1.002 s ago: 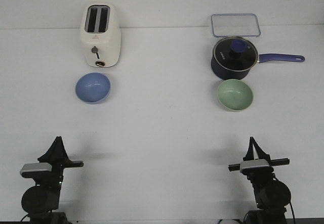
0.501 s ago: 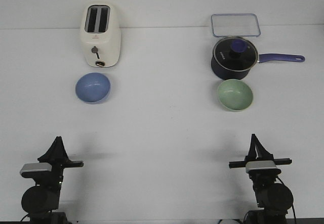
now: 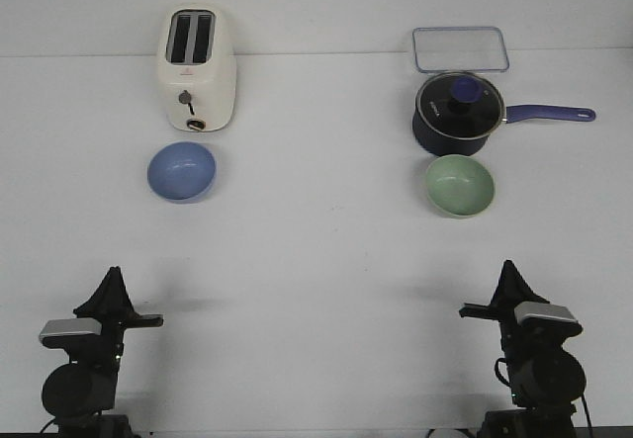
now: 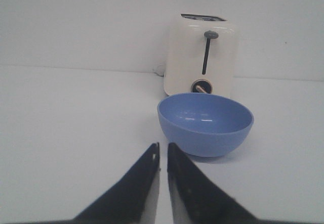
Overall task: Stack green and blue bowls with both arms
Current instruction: 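Reach the right gripper to the rim of the pale green bowl and grasp it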
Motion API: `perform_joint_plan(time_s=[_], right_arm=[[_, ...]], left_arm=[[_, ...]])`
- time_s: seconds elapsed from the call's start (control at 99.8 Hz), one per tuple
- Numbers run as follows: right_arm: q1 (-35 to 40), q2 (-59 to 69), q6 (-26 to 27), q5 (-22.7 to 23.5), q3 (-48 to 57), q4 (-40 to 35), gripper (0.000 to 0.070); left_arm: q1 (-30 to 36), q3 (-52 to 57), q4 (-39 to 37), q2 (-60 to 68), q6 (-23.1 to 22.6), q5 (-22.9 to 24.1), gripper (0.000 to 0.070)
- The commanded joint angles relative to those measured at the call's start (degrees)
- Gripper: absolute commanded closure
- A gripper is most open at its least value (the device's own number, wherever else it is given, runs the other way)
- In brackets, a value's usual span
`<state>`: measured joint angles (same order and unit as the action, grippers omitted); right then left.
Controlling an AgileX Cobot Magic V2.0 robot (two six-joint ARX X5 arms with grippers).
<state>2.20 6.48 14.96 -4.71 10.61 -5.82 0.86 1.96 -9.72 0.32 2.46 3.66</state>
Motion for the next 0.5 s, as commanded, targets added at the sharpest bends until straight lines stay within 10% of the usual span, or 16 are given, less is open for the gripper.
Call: perform_joint_plan(time_s=[0.0,0.27,0.491], right_arm=[[0.0,4.8,3.5,0.1,4.1,-0.9,0.0700],[-2.0,35.7,0.9,1.0,27.5,-14.8,0.0675],[-4.8,55.8,-3.4,2.9,42.8,-19.5,0.0299]], left_arm=[[-0.1,-1.1,-0.6,-0.1,-0.3,-0.1,0.0685],[-0.1,-1.1,-0.6,-0.1,-0.3,-0.1,0.0685],[-0.1,-1.1,-0.6,-0.1,-0.3,-0.1,0.0686]])
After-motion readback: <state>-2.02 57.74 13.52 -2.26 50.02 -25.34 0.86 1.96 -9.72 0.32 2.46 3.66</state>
